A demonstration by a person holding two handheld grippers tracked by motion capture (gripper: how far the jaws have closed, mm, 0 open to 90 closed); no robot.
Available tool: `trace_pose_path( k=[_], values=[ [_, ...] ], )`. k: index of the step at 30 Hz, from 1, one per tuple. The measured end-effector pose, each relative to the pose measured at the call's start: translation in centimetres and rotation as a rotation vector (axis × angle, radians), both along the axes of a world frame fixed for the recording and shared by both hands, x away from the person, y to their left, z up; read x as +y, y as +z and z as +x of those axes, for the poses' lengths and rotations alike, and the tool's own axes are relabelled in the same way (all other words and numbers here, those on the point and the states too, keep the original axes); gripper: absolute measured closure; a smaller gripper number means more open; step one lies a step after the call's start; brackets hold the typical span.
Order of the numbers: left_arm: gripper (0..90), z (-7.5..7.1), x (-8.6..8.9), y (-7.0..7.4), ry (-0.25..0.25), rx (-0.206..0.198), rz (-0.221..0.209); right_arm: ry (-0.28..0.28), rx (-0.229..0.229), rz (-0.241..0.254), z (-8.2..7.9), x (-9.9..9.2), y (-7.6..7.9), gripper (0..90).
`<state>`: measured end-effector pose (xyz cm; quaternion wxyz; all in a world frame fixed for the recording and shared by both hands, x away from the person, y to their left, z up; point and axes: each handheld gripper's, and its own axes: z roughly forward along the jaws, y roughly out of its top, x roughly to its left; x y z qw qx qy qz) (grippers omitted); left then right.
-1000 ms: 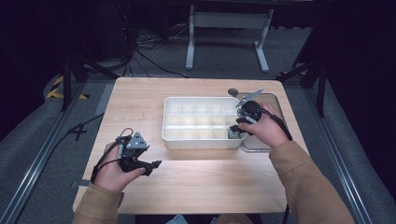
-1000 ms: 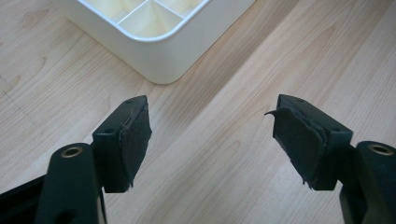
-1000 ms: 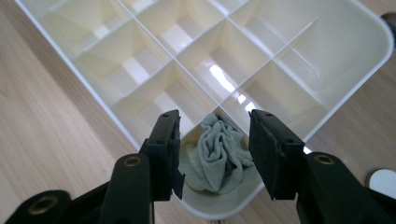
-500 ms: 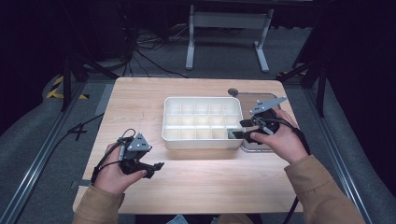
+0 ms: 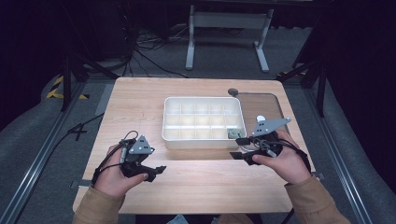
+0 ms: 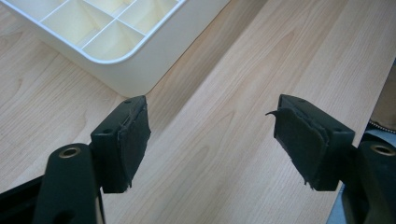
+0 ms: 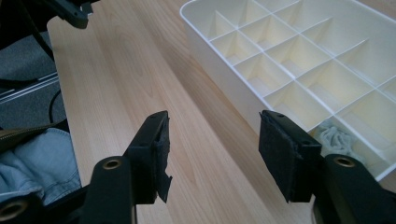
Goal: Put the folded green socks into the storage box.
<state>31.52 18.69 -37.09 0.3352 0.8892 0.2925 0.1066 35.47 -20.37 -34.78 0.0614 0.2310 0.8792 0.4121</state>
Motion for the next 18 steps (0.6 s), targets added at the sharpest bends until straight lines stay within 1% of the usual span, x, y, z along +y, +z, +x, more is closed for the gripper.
trace_pose_path(
  k=[3, 8, 10, 11, 13, 14, 15, 17, 18],
  values=[
    [27.1, 0.0, 0.0, -0.1, 0.002, 0.007, 0.002, -0.005, -0.005, 0.001, -0.5, -0.1, -0.5, 43.4],
    [26.9, 0.0, -0.1, -0.2, -0.006, 0.014, 0.016, -0.022, 0.006, 0.012, -1.0, -0.5, -1.4, 42.9],
    [26.7, -0.1, -0.2, -0.2, -0.005, 0.017, 0.010, -0.023, 0.007, -0.006, -1.0, -0.5, -1.7, 42.3],
    [26.6, -0.1, -0.3, -0.2, -0.013, 0.020, 0.013, -0.023, 0.005, -0.012, -1.1, -0.5, -1.9, 42.3],
    [25.7, -0.1, -0.4, -0.3, -0.020, 0.025, 0.016, -0.021, 0.002, -0.005, -1.2, -0.6, -2.3, 41.8],
    [25.6, -0.1, -0.5, -0.4, -0.024, 0.030, 0.024, -0.021, -0.003, -0.006, -1.3, -0.7, -2.6, 41.4],
    [25.5, -0.1, -0.5, -0.4, -0.024, 0.030, 0.024, -0.021, -0.003, -0.006, -1.3, -0.7, -2.6, 41.4],
    [25.5, -0.1, -0.5, -0.5, -0.027, 0.033, 0.025, -0.018, -0.013, -0.019, -1.4, -0.8, -3.6, 41.4],
    [25.3, -0.1, -0.5, -0.5, -0.033, 0.034, 0.037, -0.017, -0.012, -0.021, -1.4, -0.9, -3.9, 41.3]
  ],
)
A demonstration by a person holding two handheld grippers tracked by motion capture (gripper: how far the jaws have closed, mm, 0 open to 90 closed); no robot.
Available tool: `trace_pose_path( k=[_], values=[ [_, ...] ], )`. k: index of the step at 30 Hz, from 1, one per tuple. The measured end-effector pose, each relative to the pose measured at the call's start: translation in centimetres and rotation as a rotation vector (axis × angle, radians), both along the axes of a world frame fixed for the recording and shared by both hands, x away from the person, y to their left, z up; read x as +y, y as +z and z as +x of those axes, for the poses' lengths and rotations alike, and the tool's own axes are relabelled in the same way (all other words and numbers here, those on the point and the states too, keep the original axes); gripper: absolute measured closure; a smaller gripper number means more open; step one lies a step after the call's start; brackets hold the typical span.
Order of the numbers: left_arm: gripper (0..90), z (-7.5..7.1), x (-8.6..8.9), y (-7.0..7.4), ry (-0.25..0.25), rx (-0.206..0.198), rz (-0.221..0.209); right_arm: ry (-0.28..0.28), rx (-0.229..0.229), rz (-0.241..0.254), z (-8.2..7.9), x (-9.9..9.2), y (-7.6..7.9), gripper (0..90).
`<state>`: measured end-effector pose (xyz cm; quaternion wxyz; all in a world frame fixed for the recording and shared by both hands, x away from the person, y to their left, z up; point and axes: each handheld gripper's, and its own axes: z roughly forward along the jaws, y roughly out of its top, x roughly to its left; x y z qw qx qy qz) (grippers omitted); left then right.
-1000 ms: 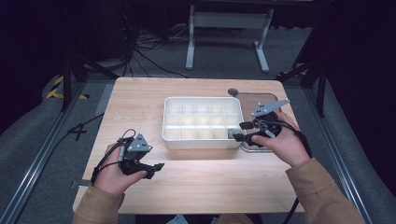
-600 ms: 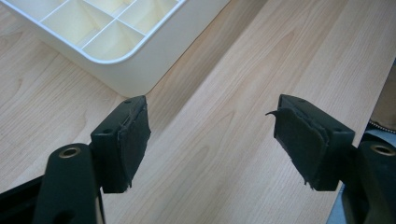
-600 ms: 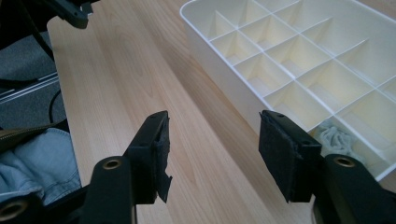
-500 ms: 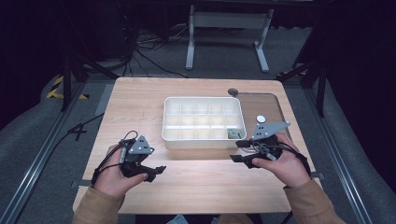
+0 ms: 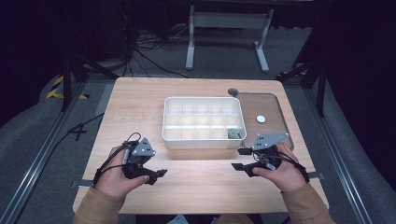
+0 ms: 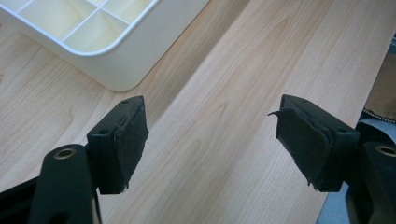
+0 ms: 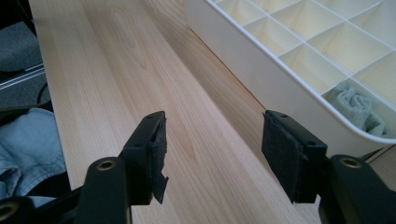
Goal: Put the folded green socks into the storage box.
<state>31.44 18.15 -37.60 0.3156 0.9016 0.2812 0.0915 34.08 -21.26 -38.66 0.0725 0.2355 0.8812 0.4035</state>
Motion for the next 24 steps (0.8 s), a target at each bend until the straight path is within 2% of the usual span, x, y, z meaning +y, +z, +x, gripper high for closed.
trace_pose_path(
  k=[6, 14, 19, 24],
  values=[
    [24.3, 0.0, -0.2, -0.5, -0.016, 0.022, 0.004, -0.001, 0.026, -0.010, 0.0, 0.0, -2.2, 41.1],
    [22.4, 0.2, -0.5, -1.3, -0.032, 0.067, 0.043, 0.009, 0.072, -0.053, 0.1, 1.0, -4.8, 40.1],
    [22.2, 0.3, -0.5, -1.6, -0.030, 0.079, 0.046, 0.010, 0.074, -0.073, 0.0, 1.5, -6.1, 40.1],
    [22.0, 0.5, -0.6, -2.1, -0.046, 0.097, 0.069, 0.033, 0.069, -0.103, -0.6, 2.5, -7.6, 39.5]
  ],
)
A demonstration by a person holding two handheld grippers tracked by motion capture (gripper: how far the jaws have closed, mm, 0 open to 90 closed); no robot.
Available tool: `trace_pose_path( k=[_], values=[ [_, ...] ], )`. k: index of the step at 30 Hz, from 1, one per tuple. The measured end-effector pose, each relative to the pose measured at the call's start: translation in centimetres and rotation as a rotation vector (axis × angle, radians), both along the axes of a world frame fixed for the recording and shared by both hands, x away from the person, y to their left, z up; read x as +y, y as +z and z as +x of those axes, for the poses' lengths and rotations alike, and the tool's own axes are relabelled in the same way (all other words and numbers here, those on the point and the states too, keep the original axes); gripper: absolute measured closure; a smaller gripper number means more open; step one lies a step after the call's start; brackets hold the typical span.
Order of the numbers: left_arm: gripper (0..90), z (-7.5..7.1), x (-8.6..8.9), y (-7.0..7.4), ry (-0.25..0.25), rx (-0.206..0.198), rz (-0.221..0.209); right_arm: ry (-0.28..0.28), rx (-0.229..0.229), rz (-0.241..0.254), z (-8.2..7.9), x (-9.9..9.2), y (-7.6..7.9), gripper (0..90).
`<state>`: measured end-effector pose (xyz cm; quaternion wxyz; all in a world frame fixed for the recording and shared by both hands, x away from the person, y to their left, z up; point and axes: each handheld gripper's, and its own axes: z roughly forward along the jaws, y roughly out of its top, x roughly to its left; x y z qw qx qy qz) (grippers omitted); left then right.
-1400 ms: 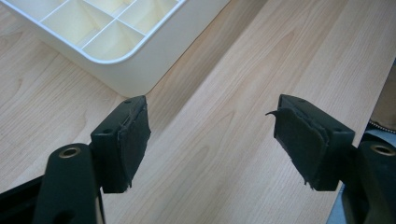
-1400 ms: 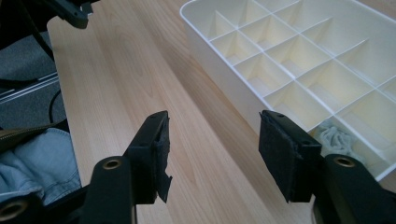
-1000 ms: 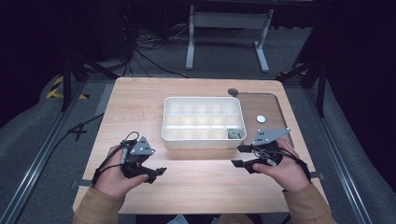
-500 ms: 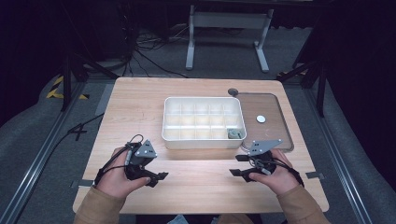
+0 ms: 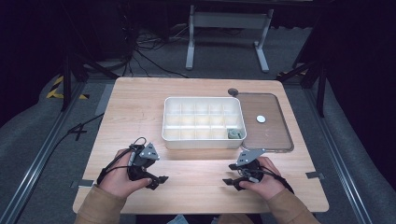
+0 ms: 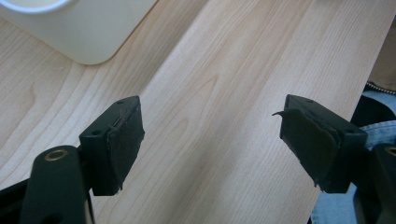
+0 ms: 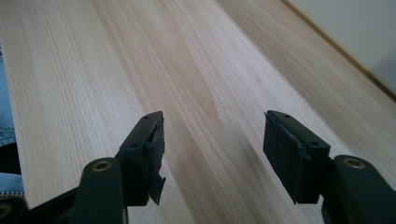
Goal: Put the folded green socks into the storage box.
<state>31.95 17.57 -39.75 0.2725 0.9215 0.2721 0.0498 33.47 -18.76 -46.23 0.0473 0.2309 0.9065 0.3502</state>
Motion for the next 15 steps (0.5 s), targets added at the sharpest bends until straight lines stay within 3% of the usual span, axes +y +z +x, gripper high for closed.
trace_pose_path(
  k=[3, 4, 9, 15],
  values=[
    [22.4, 0.0, 0.0, -0.3, -0.003, 0.002, 0.016, 0.016, -0.021, -0.006, -0.3, 0.1, -0.4, 39.2],
    [22.4, 0.0, 0.0, -0.4, -0.008, 0.001, 0.017, 0.021, -0.052, -0.010, -0.5, 0.0, -0.7, 38.4],
    [22.4, 0.1, 0.2, -1.5, -0.025, 0.040, 0.060, 0.012, -0.087, 0.018, -0.9, -0.4, -1.5, 36.4],
    [21.6, 0.1, -0.1, -1.8, -0.054, 0.051, 0.070, 0.004, -0.094, 0.027, -0.9, -0.6, -1.3, 36.2]
  ],
)
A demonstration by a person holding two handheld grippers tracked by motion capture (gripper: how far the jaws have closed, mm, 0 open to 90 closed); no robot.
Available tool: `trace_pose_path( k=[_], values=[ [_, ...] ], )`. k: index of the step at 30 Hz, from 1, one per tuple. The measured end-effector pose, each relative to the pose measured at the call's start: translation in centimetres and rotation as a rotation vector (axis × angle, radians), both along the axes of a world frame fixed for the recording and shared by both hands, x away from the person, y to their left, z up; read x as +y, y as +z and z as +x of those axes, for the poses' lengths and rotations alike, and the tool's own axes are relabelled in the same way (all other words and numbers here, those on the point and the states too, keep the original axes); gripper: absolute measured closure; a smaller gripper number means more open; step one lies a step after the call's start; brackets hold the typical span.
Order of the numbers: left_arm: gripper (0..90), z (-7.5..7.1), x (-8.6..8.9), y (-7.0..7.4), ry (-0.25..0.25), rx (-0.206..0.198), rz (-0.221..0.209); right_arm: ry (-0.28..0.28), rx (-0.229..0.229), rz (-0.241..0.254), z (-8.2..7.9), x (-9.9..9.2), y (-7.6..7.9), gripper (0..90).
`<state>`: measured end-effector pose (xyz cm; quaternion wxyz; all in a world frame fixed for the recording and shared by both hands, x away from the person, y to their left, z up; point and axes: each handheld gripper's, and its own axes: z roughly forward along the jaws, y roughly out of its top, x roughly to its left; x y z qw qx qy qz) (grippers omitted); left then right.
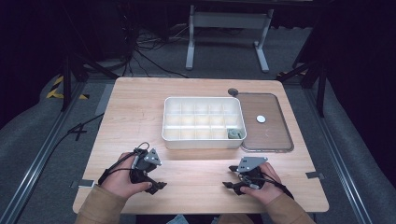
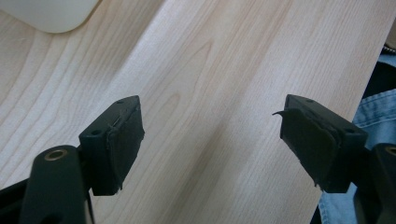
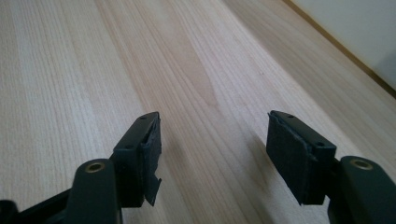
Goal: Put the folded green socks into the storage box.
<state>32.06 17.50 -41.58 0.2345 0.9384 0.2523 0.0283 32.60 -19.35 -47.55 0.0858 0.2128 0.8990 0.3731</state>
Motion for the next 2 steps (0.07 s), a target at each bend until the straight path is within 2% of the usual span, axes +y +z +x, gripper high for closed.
trace_pose_path(
  k=[2],
  values=[
    [21.0, 0.11, -0.03, -0.19, -0.004, 0.006, 0.007, -0.004, -0.003, 0.004, 0.01, -0.20, 0.18, 36.2]
  ],
)
